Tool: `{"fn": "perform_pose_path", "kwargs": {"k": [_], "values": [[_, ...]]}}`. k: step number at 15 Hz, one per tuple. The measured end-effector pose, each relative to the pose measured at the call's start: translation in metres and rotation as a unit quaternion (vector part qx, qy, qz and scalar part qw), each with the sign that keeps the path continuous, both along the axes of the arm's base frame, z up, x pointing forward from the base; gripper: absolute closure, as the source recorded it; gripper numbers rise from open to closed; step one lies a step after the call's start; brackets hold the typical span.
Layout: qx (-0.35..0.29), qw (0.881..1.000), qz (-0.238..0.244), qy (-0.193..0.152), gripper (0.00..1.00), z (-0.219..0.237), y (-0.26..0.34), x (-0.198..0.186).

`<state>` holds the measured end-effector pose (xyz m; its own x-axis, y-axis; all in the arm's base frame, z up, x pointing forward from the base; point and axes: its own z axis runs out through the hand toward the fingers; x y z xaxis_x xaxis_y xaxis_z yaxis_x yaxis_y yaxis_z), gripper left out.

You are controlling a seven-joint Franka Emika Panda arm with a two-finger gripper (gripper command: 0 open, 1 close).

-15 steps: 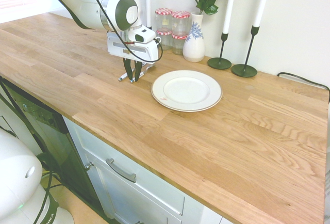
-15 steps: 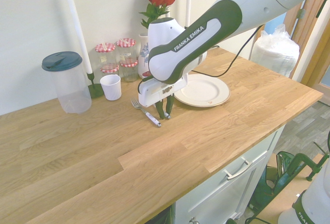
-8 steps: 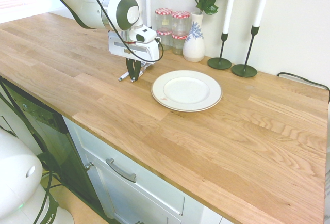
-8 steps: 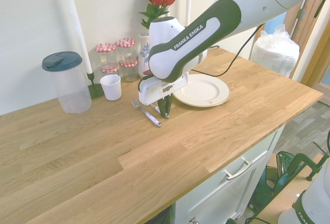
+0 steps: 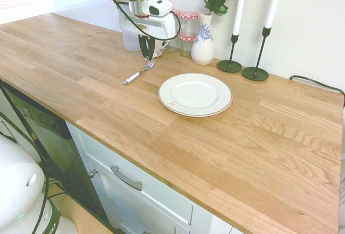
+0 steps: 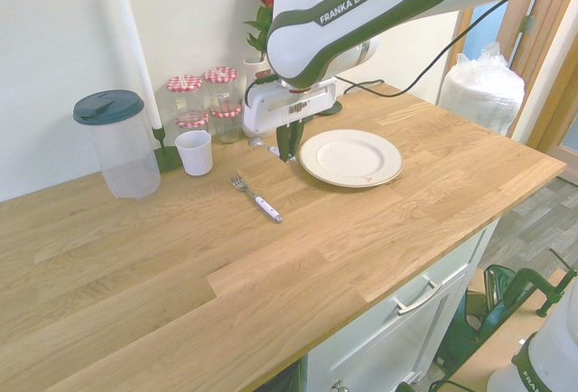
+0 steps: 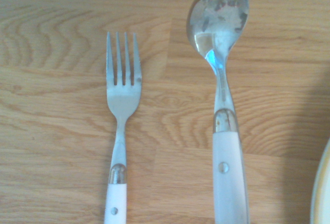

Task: Put the spoon into the plate

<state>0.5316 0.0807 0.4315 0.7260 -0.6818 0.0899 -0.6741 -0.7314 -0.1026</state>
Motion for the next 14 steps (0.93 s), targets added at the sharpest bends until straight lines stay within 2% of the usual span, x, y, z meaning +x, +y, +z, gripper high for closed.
{"fn": "perform_pose_path", "kwargs": {"k": [3, 7, 9, 14], "values": [[0.0, 1.0, -0.026, -0.006, 1.0, 0.01, -0.029, 0.0], [0.001, 0.995, -0.098, 0.0, 1.0, 0.013, -0.134, -0.018], [0.002, 0.993, -0.121, 0.01, 1.0, 0.002, -0.167, -0.034], [0.004, 0.99, -0.14, 0.026, 1.0, -0.041, -0.189, -0.06]]}}
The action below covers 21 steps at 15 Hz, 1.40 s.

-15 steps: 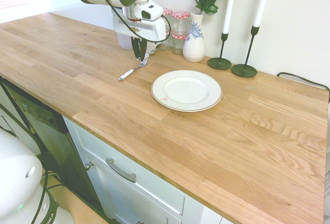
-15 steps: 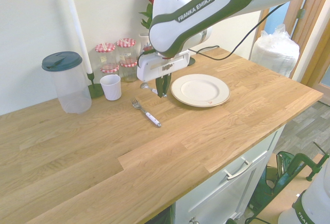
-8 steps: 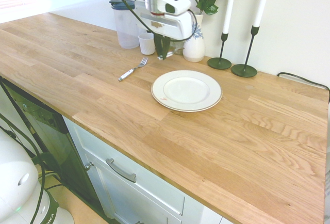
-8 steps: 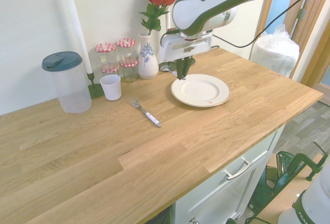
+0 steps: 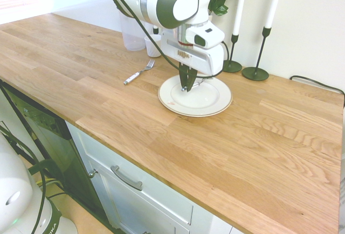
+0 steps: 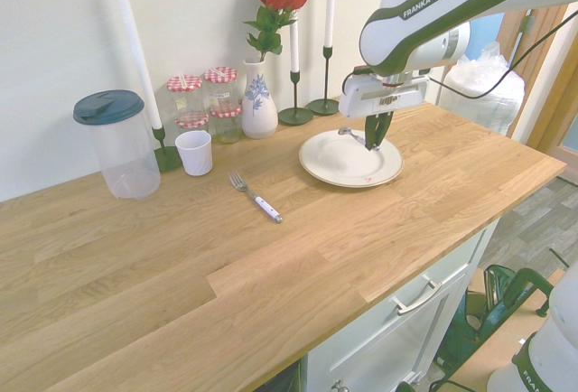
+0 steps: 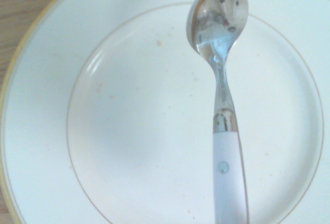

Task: Put the spoon into the plate

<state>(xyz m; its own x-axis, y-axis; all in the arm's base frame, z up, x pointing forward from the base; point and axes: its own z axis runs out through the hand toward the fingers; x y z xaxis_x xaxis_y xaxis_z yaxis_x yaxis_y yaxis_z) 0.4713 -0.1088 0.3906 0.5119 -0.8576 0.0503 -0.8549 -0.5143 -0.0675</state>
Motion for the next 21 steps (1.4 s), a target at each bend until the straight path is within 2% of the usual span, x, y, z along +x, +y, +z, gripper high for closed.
{"fn": "perform_pose_path", "kwargs": {"k": [5, 6, 12, 21], "values": [[0.001, 1.0, 0.003, 0.006, 1.0, -0.022, 0.002, -0.007], [0.001, 1.0, 0.005, 0.009, 0.0, -0.026, 0.004, -0.006], [0.001, 1.0, 0.021, 0.01, 0.0, -0.032, 0.02, 0.006], [-0.001, 1.0, 0.016, 0.009, 0.0, -0.025, 0.02, 0.01]]}}
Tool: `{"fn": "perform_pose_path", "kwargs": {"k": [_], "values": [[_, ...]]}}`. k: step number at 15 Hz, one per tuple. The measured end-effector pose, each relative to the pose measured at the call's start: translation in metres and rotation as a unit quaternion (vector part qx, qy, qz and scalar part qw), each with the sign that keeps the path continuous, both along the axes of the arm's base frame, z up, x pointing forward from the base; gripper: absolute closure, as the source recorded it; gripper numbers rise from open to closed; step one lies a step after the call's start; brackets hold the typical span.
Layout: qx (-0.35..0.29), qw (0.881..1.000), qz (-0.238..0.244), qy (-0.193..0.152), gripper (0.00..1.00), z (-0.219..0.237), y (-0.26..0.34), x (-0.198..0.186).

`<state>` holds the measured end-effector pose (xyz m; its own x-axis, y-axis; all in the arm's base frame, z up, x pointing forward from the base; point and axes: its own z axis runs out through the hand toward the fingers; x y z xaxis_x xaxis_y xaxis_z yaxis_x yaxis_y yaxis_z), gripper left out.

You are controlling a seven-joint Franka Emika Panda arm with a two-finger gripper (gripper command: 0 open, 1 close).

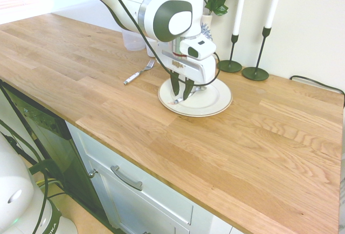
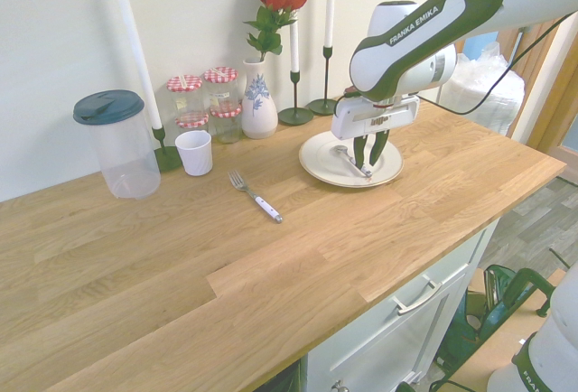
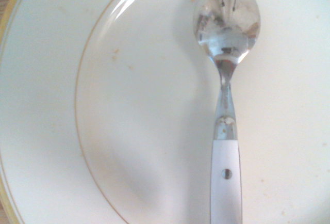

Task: Put the spoon into the plate

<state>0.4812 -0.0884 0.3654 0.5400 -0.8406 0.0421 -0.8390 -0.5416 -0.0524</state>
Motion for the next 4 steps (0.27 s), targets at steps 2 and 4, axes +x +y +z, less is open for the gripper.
{"fn": "perform_pose_path", "kwargs": {"k": [2, 4], "values": [[-0.002, 1.0, 0.005, -0.005, 0.0, 0.02, 0.0, 0.001], [-0.014, 1.0, 0.021, 0.003, 0.0, 0.06, 0.005, -0.006]]}}
